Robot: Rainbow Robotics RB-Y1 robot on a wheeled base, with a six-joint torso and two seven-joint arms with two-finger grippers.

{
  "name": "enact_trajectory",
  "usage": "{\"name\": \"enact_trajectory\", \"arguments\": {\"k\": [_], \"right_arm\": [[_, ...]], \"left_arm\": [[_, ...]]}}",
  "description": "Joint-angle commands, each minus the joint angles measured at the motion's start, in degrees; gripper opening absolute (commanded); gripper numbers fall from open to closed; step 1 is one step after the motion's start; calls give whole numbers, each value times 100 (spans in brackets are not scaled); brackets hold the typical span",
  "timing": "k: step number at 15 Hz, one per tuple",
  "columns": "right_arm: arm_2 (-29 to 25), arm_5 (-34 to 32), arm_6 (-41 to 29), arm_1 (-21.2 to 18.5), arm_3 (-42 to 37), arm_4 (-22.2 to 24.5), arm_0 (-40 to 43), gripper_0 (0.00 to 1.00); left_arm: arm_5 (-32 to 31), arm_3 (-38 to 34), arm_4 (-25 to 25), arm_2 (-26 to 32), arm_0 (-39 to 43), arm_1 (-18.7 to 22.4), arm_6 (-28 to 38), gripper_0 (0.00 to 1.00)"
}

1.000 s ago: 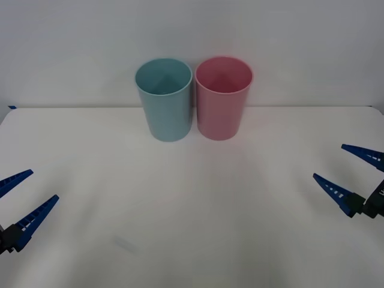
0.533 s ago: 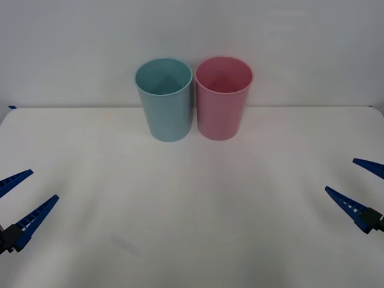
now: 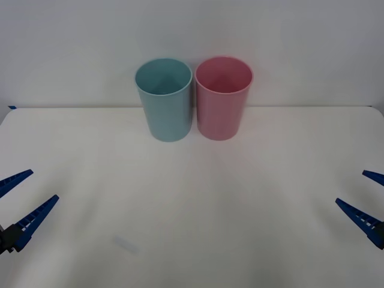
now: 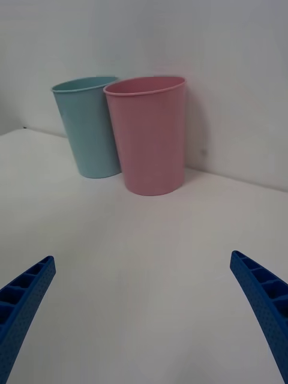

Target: Grasp the object on the table and drop it into the matching bin: aluminum can to the light blue bin, PET bottle to the pink bin.

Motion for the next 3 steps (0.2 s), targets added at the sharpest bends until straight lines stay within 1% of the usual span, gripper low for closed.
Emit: {"name": "enact_trajectory", "arguments": {"k": [1,3], "right_arm": [[-7,-7,-7,0,0,6,27,100],[-7,-7,-7,0,0,6,27,100]], "left_arm": [[0,0,0,0,0,0,0,100],[0,0,0,0,0,0,0,100]]}}
